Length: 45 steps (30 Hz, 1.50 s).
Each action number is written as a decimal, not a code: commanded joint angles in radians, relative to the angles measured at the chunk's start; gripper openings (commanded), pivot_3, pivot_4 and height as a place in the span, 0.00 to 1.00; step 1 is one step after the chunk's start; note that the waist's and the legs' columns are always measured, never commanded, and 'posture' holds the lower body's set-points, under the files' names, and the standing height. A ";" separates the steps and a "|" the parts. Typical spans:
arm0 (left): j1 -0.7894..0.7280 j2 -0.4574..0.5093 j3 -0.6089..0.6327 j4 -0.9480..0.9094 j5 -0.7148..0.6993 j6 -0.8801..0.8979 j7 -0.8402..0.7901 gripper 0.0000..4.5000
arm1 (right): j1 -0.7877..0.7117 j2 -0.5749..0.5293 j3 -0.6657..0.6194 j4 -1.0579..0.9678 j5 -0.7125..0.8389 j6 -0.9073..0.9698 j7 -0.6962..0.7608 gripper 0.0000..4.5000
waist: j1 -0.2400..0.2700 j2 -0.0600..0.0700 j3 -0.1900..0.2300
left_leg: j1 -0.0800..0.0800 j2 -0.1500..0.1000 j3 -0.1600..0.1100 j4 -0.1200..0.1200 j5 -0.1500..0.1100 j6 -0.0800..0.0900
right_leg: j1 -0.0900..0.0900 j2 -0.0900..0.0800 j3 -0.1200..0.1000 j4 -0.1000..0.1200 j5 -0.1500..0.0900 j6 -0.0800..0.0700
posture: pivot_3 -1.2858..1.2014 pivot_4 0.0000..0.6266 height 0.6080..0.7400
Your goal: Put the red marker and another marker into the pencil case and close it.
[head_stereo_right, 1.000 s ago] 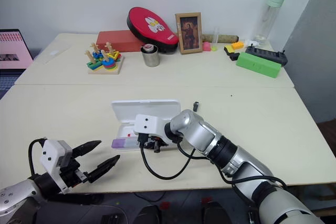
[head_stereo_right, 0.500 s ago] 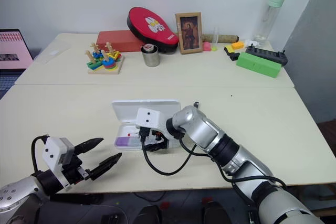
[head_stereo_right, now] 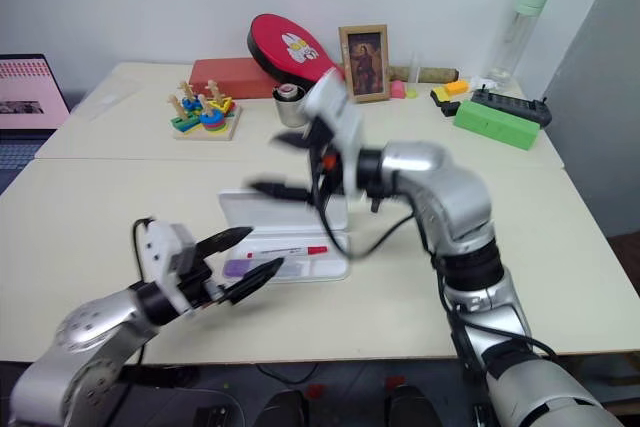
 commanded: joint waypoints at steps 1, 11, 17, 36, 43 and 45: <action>-0.058 -0.030 -0.048 0.002 0.004 0.003 0.036 1.00 | 0.030 -0.049 -0.054 0.100 -0.060 -0.028 -0.136 1.00 | -0.001 -0.002 -0.001 | 0.000 0.000 0.000 0.000 0.000 0.000 | 0.001 0.000 0.000 0.000 0.000 0.000 | 0.52 0.24 1.00; -0.146 -0.046 -0.105 0.069 0.013 -0.013 0.020 1.00 | 0.158 -0.048 0.054 0.302 -0.211 -0.008 -0.333 1.00 | -0.021 0.001 0.000 | -0.002 -0.001 0.001 -0.003 0.000 0.001 | 0.000 0.000 0.002 0.000 0.000 -0.001 | 0.52 0.24 1.00; -0.138 -0.036 -0.101 0.070 0.013 -0.019 0.001 1.00 | 0.164 0.049 0.030 0.351 -0.218 -0.019 -0.431 1.00 | -0.025 0.001 0.000 | -0.001 -0.001 0.000 -0.002 0.000 0.001 | 0.002 0.000 0.002 0.001 0.000 -0.001 | 0.52 0.24 1.00; -0.187 -0.079 -0.113 0.057 0.010 -0.017 0.045 1.00 | 0.166 0.064 0.084 0.434 -0.282 -0.097 -0.483 0.49 | -0.021 0.001 0.000 | -0.001 -0.001 0.000 -0.002 0.000 0.001 | 0.002 0.000 0.001 0.001 0.000 0.000 | 0.52 0.24 1.00; -0.244 -0.121 -0.139 0.082 0.037 -0.021 0.083 1.00 | 0.176 0.058 0.079 0.409 -0.280 -0.093 -0.489 0.13 | -0.020 0.001 0.000 | -0.001 -0.001 0.000 -0.002 0.000 0.001 | 0.002 0.000 0.001 0.000 0.000 0.000 | 0.52 0.24 1.00; -0.254 -0.128 -0.144 0.090 0.044 -0.026 0.089 1.00 | 0.179 0.056 0.077 0.402 -0.279 -0.093 -0.490 0.05 | -0.020 0.001 0.000 | -0.001 -0.001 0.000 -0.002 0.000 0.001 | 0.002 0.000 0.001 0.001 0.000 0.000 | 0.52 0.24 1.00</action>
